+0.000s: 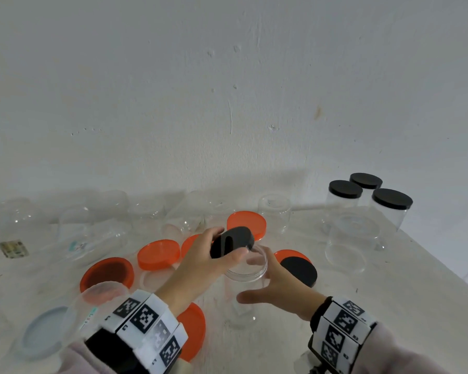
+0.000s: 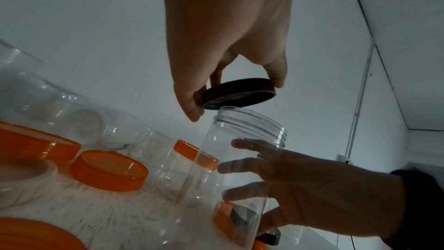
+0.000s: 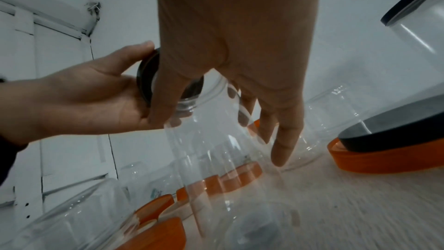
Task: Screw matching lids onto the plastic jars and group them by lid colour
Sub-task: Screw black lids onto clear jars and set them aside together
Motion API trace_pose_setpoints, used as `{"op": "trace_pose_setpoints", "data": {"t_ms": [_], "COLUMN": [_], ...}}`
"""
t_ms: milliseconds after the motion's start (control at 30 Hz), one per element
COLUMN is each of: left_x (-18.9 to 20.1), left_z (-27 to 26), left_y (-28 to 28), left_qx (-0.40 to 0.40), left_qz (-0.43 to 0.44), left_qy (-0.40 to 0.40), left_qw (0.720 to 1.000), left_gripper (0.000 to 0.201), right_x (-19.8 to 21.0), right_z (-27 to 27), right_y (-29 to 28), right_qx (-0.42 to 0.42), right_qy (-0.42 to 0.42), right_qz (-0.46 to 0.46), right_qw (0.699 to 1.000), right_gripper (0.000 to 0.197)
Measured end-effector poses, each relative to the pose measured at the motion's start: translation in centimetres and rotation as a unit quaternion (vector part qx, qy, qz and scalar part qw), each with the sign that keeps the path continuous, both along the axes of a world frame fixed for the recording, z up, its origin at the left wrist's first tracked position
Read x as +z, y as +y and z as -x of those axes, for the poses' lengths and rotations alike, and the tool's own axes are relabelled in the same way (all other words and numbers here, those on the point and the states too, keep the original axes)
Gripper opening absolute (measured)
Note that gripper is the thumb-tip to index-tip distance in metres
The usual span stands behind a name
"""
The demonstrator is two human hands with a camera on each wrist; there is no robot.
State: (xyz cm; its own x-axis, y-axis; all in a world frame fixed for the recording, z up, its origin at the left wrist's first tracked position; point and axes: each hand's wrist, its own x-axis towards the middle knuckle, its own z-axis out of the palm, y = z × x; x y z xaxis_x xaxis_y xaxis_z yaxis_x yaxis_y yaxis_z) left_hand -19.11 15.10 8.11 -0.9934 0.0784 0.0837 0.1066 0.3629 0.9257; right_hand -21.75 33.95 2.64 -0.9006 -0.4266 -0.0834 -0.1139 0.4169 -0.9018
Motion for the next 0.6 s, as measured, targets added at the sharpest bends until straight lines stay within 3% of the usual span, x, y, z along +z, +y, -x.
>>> {"op": "trace_pose_setpoints", "data": {"t_ms": [133,233,600], "left_x": [-0.2,-0.5,-1.1], "left_z": [0.0,-0.2,0.1], "left_y": [0.7,1.0,0.8], "left_qx": [-0.030,-0.036,-0.050], "left_qz": [0.119,0.159,0.135], "left_qy": [0.041,0.063,0.048], "left_qw": [0.992,0.985,0.988], "left_gripper": [0.079,0.077,0.097], "right_x": [-0.1,0.1,0.5], "right_z": [-0.2,-0.3,-0.3], "right_y": [-0.4,-0.4,-0.2], "right_qx": [0.002,0.001,0.010], "right_qy": [0.008,0.007,-0.013], "right_qz": [0.009,0.009,-0.038], "right_qw": [1.000,1.000,0.999], "right_gripper": [0.088,0.086,0.092]}}
